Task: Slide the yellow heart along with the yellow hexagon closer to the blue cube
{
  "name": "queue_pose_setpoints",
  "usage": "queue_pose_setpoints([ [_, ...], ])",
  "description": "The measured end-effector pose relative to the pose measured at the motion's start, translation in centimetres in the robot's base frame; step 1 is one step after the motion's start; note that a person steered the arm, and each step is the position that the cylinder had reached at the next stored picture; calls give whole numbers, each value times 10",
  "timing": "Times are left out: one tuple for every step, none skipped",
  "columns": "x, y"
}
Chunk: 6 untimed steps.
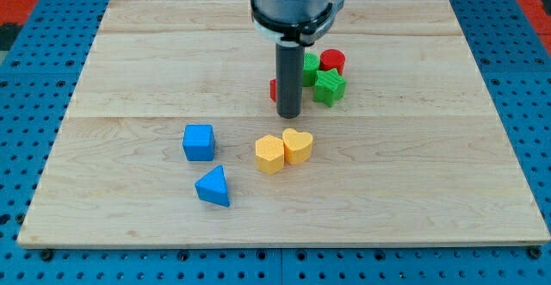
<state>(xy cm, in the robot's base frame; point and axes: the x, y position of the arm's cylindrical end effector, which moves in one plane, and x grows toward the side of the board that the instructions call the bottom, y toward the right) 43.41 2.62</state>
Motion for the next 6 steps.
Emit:
queue_pose_setpoints([
  [20, 79],
  [55, 71],
  [67, -13],
  [69, -86],
  [55, -62],
  [46, -33],
])
